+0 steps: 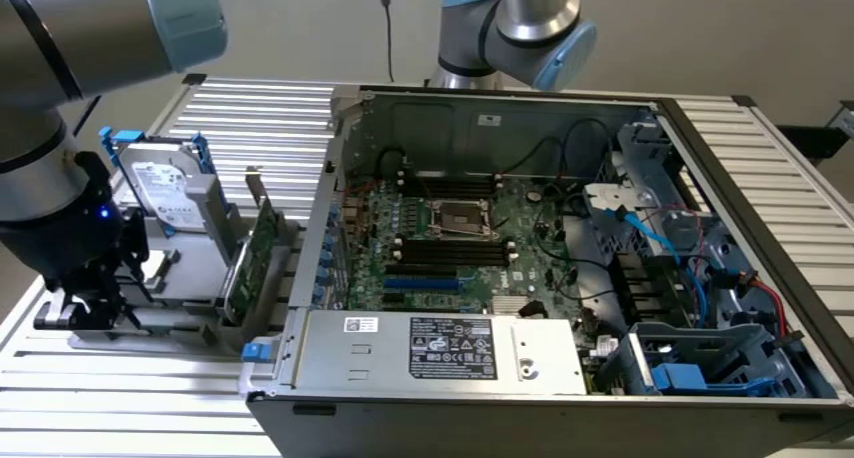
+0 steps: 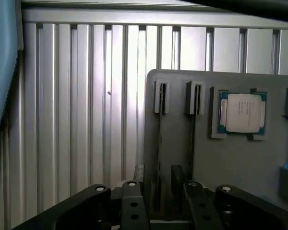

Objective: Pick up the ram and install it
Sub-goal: 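Pick up the ram and move it above insertion slot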

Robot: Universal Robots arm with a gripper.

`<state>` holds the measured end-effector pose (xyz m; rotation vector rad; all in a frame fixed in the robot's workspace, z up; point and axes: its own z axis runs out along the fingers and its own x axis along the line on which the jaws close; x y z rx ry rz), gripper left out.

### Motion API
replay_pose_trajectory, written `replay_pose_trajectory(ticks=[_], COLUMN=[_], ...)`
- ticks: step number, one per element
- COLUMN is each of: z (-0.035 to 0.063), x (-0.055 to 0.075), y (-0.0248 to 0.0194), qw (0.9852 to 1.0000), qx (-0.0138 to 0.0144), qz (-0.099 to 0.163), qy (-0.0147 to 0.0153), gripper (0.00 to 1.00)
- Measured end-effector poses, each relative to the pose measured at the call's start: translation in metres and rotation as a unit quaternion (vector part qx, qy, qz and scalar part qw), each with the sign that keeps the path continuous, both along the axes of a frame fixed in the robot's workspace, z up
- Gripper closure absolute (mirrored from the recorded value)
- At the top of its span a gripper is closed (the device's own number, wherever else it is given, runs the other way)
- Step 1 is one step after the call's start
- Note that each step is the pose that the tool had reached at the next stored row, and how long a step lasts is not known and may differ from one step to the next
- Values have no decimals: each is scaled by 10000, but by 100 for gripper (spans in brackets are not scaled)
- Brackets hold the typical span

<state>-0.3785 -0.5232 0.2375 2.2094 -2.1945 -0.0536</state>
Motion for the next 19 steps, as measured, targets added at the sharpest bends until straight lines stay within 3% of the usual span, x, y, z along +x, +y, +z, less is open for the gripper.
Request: replay_pose_trajectory(ticks=[19], z=[-345], x=[0], y=[0], qw=[10000], qx=[0], qz=[-4], qy=[0], gripper=[64])
